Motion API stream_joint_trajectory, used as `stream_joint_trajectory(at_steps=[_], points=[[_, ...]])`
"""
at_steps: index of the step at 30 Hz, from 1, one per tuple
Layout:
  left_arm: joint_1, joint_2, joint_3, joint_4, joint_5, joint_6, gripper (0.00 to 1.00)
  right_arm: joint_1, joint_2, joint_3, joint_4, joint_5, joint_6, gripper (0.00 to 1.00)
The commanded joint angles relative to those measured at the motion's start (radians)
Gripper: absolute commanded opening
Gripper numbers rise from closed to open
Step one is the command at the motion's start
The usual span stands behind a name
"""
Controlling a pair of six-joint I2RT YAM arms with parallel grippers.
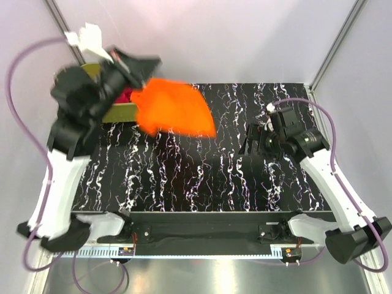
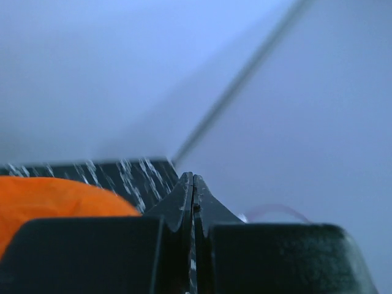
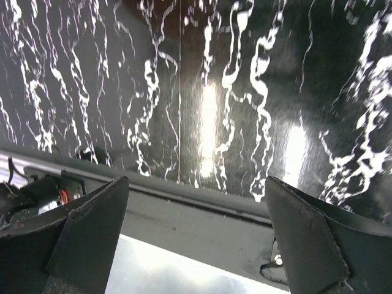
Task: Fold and stack the t-shirts
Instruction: Move the tshirt to the center of the board
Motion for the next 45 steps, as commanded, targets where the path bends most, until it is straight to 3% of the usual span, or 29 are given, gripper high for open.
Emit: stream_joint_trajectory(at_steps=[1,2,7,9,11,12,13,14,17,19,22,27,28,29,30,33,37,40,45], points=[[-0.152,-0.107,-0.239,-0.103,-0.092,-0.002,0.00,-0.005,-0.060,-0.060,0.049,-0.066,0.026,0.99],[-0.257,-0.179,-0.359,-0.103,-0.171,-0.039,0.00,-0.005,-0.067,-0.079,0.058,-0.077,0.031,0.99],[-0.659,-0.262,-0.546,-0.172,-0.418,-0.184,0.00,-0.005,-0.099,-0.178,0.109,-0.135,0.049,0.98],[-0.684,-0.279,-0.658,-0.190,-0.397,-0.235,0.00,-0.004,-0.101,-0.200,0.118,-0.137,0.046,0.98],[-0.706,-0.298,-0.733,-0.224,-0.453,-0.266,0.20,-0.004,-0.101,-0.220,0.127,-0.132,0.045,0.98],[-0.706,-0.324,-0.753,-0.272,-0.490,-0.271,0.35,-0.005,-0.090,-0.228,0.127,-0.145,0.046,0.98],[-0.700,-0.337,-0.765,-0.308,-0.533,-0.279,0.57,-0.005,-0.086,-0.226,0.126,-0.164,0.052,0.99],[-0.692,-0.350,-0.770,-0.342,-0.629,-0.276,0.67,-0.005,-0.083,-0.229,0.127,-0.213,0.055,1.00],[-0.542,-0.396,-0.799,-0.397,-0.647,-0.205,0.92,-0.003,-0.069,-0.270,0.228,-0.298,0.098,1.00],[-0.360,-0.413,-0.856,-0.386,-0.617,-0.129,0.95,-0.003,-0.035,-0.287,0.284,-0.310,0.137,1.00],[-0.129,-0.398,-0.931,-0.301,-0.500,0.017,0.96,-0.002,0.066,-0.292,0.366,-0.323,0.175,0.96],[0.094,-0.290,-1.005,-0.112,-0.319,0.137,0.86,0.016,0.283,-0.283,0.557,-0.320,0.242,0.85],[0.146,-0.273,-1.017,-0.091,-0.283,0.139,0.84,0.015,0.311,-0.287,0.598,-0.317,0.281,0.78],[0.162,-0.252,-1.023,-0.061,-0.238,0.139,0.82,0.016,0.342,-0.284,0.658,-0.312,0.304,0.65],[0.171,-0.223,-1.025,-0.051,-0.227,0.139,0.81,0.016,0.403,-0.284,0.688,-0.316,0.330,0.62],[0.193,-0.175,-1.031,-0.020,-0.190,0.134,0.81,0.018,0.495,-0.281,0.784,-0.303,0.396,0.64],[0.199,-0.143,-1.026,0.003,-0.167,0.174,0.90,0.016,0.566,-0.237,0.798,-0.179,0.309,0.69],[0.214,-0.097,-1.019,0.032,-0.217,0.243,0.97,-0.003,0.647,-0.182,0.789,-0.191,0.257,0.69],[0.271,0.020,-0.985,0.092,-0.215,0.287,0.98,-0.007,0.744,-0.117,0.775,-0.188,0.217,0.68]])
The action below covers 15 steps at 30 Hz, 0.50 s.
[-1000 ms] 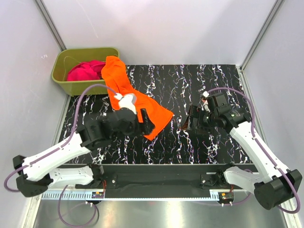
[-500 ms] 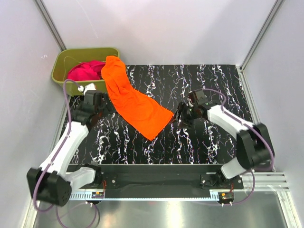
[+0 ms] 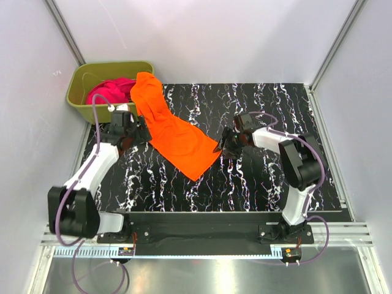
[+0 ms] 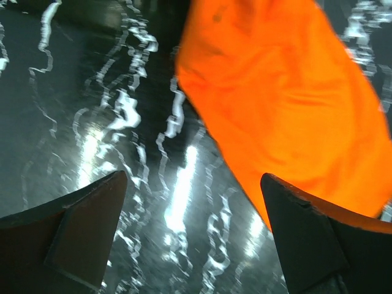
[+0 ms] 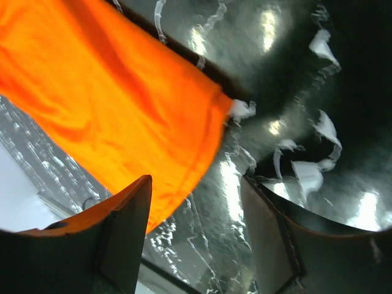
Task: Fold and stack the t-shirts
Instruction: Move the tshirt to the center of the board
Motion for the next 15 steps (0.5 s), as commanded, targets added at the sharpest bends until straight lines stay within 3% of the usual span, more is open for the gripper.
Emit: stream_joint_trajectory(at_steps=[1,9,13,15], points=[[0.031,0.078,0.041,0.121,0.003,0.076,0.98,-0.008,0.053,0.067,0.024,0.027,-0.059,0.67],[0.053,0.265,0.061,0.425,0.053,0.165,0.86,-0.008,0.135,0.133,0.022,0.039,-0.064,0.63],[0.053,0.351,0.081,0.549,0.061,0.176,0.77,-0.008,0.170,0.176,0.025,0.054,-0.050,0.55],[0.053,0.397,0.091,0.595,0.053,0.174,0.74,-0.008,0.190,0.191,0.028,0.062,-0.038,0.43]])
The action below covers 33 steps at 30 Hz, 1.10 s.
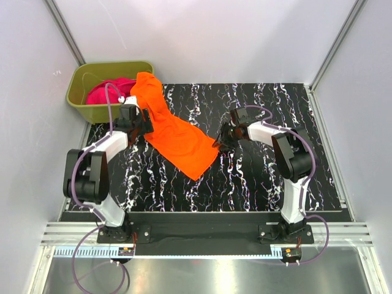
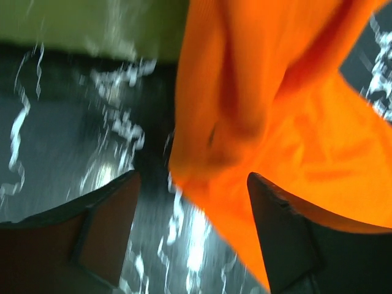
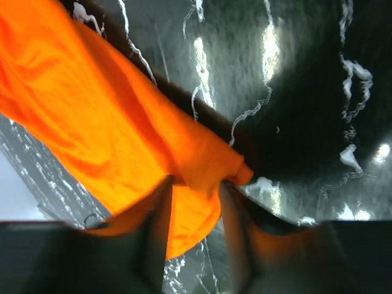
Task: Fold and stack the t-shirts
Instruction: Move the tshirt to the center of the board
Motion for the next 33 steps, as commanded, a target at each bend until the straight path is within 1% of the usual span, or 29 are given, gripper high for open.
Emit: stream_joint_trajectory(at_steps=[1,2,3,4,5,6,7,8,9,10,11,12,13,14,15,16,17,18,20,21,24,27,29,32,33], points=[[0.009,0.065,0.075,0.186,0.015,0.027,0.67,-0.004,0.054,0.049,0.010,0.067,0.001,0.35],[0.007,0.076,0.092,0.183,0.013,0.030,0.65,-0.004,0.062,0.056,0.010,0.073,0.006,0.15],[0.007,0.082,0.114,0.182,0.019,0.016,0.60,-0.004,0.059,0.060,0.011,0.078,0.006,0.03],[0.007,0.074,0.125,0.147,0.026,0.005,0.57,-0.004,0.055,0.065,0.010,0.081,0.009,0.00],[0.006,0.061,0.126,0.130,0.024,-0.015,0.57,-0.004,0.027,0.069,0.010,0.080,0.001,0.00],[0.004,0.004,0.117,0.119,0.032,-0.030,0.57,-0.004,0.004,0.071,0.008,0.086,-0.003,0.00],[0.004,-0.027,0.105,0.098,0.035,-0.045,0.66,-0.004,-0.061,0.071,-0.010,0.096,-0.003,0.00],[-0.001,-0.097,0.087,0.046,0.070,-0.070,0.68,-0.004,-0.138,0.080,-0.031,0.101,-0.017,0.00],[-0.008,-0.097,0.080,0.003,0.070,-0.073,0.68,-0.002,-0.139,0.092,-0.044,0.101,-0.025,0.00],[-0.017,-0.169,0.076,-0.037,0.063,-0.075,0.68,-0.004,-0.210,0.108,-0.056,0.103,-0.033,0.00],[-0.033,-0.201,0.068,-0.079,0.052,-0.087,0.68,-0.004,-0.241,0.131,-0.073,0.101,-0.042,0.00],[-0.037,-0.235,0.059,-0.128,0.050,-0.094,0.67,-0.004,-0.270,0.188,-0.099,0.098,-0.051,0.00],[-0.042,-0.313,0.050,-0.140,0.053,-0.102,0.64,-0.002,-0.321,0.222,-0.110,0.097,-0.057,0.00],[-0.053,-0.346,0.050,-0.153,0.053,-0.110,0.64,-0.002,-0.346,0.255,-0.117,0.092,-0.059,0.00],[-0.062,-0.375,0.071,-0.221,0.044,-0.107,0.64,-0.002,-0.367,0.316,-0.124,0.080,-0.056,0.00],[-0.071,-0.387,0.104,-0.275,0.041,-0.102,0.63,-0.002,-0.407,0.348,-0.125,0.072,-0.051,0.00],[-0.097,-0.396,0.187,-0.324,-0.002,-0.085,0.65,-0.002,-0.427,0.381,-0.125,0.064,-0.042,0.00],[-0.105,-0.401,0.223,-0.385,-0.037,-0.081,0.67,-0.002,-0.447,0.449,-0.125,0.058,-0.034,0.00],[-0.113,-0.412,0.308,-0.416,-0.040,-0.078,0.70,-0.002,-0.491,0.525,-0.125,0.052,-0.016,0.00],[-0.114,-0.416,0.338,-0.441,-0.051,-0.075,0.71,-0.002,-0.502,0.606,-0.131,0.040,-0.014,0.00],[-0.123,-0.423,0.439,-0.479,-0.062,-0.081,0.73,-0.001,-0.554,0.738,-0.151,0.035,-0.008,0.00],[-0.126,-0.441,0.473,-0.482,-0.050,-0.099,0.75,-0.001,-0.597,0.821,-0.200,0.014,0.004,0.00],[-0.126,-0.449,0.470,-0.482,-0.039,-0.116,0.75,0.001,-0.636,0.841,-0.235,0.012,-0.006,0.00],[-0.126,-0.470,0.441,-0.482,-0.017,-0.137,0.75,0.001,-0.718,0.821,-0.281,0.050,-0.078,0.00],[-0.128,-0.476,0.433,-0.484,-0.005,-0.144,0.76,-0.001,-0.737,0.789,-0.332,0.095,-0.095,0.00]])
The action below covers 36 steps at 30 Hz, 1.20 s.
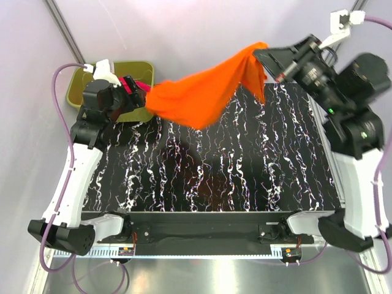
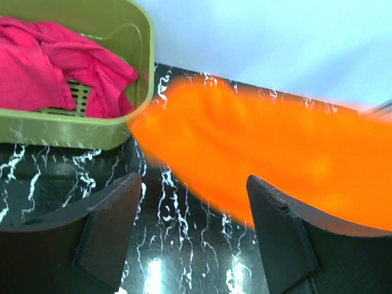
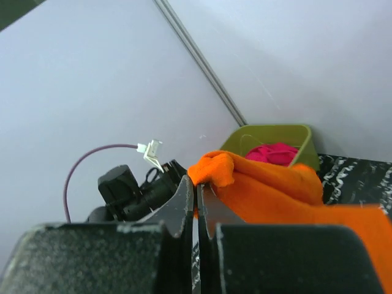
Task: Fold and stack the t-shirts
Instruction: Move the tshirt to the center of the board, then flatten the tshirt out
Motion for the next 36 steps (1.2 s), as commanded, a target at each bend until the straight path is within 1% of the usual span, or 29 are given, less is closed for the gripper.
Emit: stream_joint_trajectory(at_steps=[1,2,3,4,5,6,7,8,9,10,11,13,14,15,16,19,20,21,22,23,24,26,27,29,31,33,34,35,36], points=[[-0.005,-0.038,-0.016,-0.013,0.025,-0.034,0.76,0.001,-0.080,-0.054,-0.135,0.070,-0.081,0.00],[-0.003,-0.041,-0.035,-0.013,0.035,-0.044,0.76,0.000,-0.097,-0.089,-0.161,0.092,-0.090,0.00],[-0.005,-0.045,-0.046,-0.012,0.044,-0.048,0.76,0.000,-0.114,-0.176,-0.217,0.122,-0.088,0.00],[-0.006,-0.047,-0.058,-0.015,0.050,-0.053,0.77,0.000,-0.138,-0.224,-0.250,0.126,-0.081,0.05],[-0.011,-0.041,-0.075,-0.013,0.059,-0.056,0.77,0.000,-0.144,-0.268,-0.290,0.121,-0.064,0.07],[-0.017,-0.038,-0.085,-0.015,0.087,-0.054,0.78,0.000,-0.150,-0.370,-0.371,0.100,-0.056,0.10],[-0.025,-0.033,-0.092,-0.018,0.098,-0.054,0.79,0.000,-0.172,-0.434,-0.396,0.080,-0.044,0.28],[-0.051,-0.013,-0.104,-0.022,0.105,-0.050,0.79,0.000,-0.184,-0.494,-0.420,0.058,-0.030,0.38],[-0.074,-0.001,-0.111,-0.032,0.111,-0.044,0.79,0.000,-0.193,-0.594,-0.472,0.044,-0.030,0.47],[-0.098,0.017,-0.114,-0.039,0.111,-0.038,0.79,0.000,-0.221,-0.636,-0.492,0.050,-0.048,0.60],[-0.153,0.037,-0.114,-0.045,0.113,-0.028,0.79,0.000,-0.235,-0.669,-0.509,0.067,-0.062,0.64],[-0.202,0.123,-0.099,-0.073,0.137,-0.028,0.76,-0.002,-0.267,-0.721,-0.564,0.160,-0.079,0.78],[-0.250,0.154,-0.095,-0.078,0.147,-0.037,0.75,-0.003,-0.273,-0.733,-0.575,0.193,-0.078,0.89],[-0.270,0.219,-0.089,-0.085,0.171,-0.039,0.72,-0.006,-0.275,-0.750,-0.591,0.237,-0.078,0.91],[-0.314,0.253,-0.071,-0.088,0.182,-0.036,0.70,-0.017,-0.264,-0.755,-0.597,0.251,-0.073,0.91],[-0.364,0.401,-0.014,-0.091,0.237,-0.027,0.67,-0.038,-0.214,-0.757,-0.627,0.283,-0.039,0.92],[-0.396,0.436,0.004,-0.091,0.260,-0.015,0.67,-0.051,-0.204,-0.766,-0.635,0.284,-0.032,0.92],[-0.414,0.505,0.026,-0.091,0.254,-0.002,0.67,-0.055,-0.195,-0.781,-0.634,0.276,-0.024,0.90],[-0.433,0.536,0.064,-0.091,0.243,0.011,0.68,-0.060,-0.195,-0.796,-0.634,0.273,-0.001,0.89],[-0.463,0.566,0.079,-0.091,0.240,0.028,0.68,-0.071,-0.190,-0.837,-0.629,0.267,0.011,0.86],[-0.474,0.603,0.096,-0.091,0.249,0.030,0.68,-0.078,-0.184,-0.861,-0.615,0.251,0.019,0.81],[-0.496,0.697,0.135,-0.091,0.257,0.019,0.68,-0.094,-0.171,-0.905,-0.589,0.230,0.037,0.74],[-0.502,0.720,0.144,-0.091,0.278,0.015,0.67,-0.115,-0.163,-0.943,-0.557,0.212,0.040,0.72],[-0.514,0.772,0.156,-0.091,0.283,0.004,0.64,-0.140,-0.140,-0.982,-0.529,0.208,0.048,0.62],[-0.523,0.792,0.149,-0.091,0.295,0.001,0.62,-0.205,-0.111,-1.002,-0.509,0.173,0.053,0.56],[-0.532,0.797,0.124,-0.090,0.299,-0.005,0.62,-0.257,-0.080,-1.042,-0.486,0.126,0.057,0.56],[-0.539,0.800,0.118,-0.090,0.300,-0.005,0.62,-0.268,-0.071,-1.054,-0.476,0.113,0.060,0.63],[-0.540,0.803,0.113,-0.090,0.315,-0.005,0.62,-0.279,-0.057,-1.074,-0.471,0.107,0.059,0.66],[-0.543,0.814,0.110,-0.090,0.323,-0.004,0.62,-0.284,-0.028,-1.077,-0.466,0.098,0.054,0.66]])
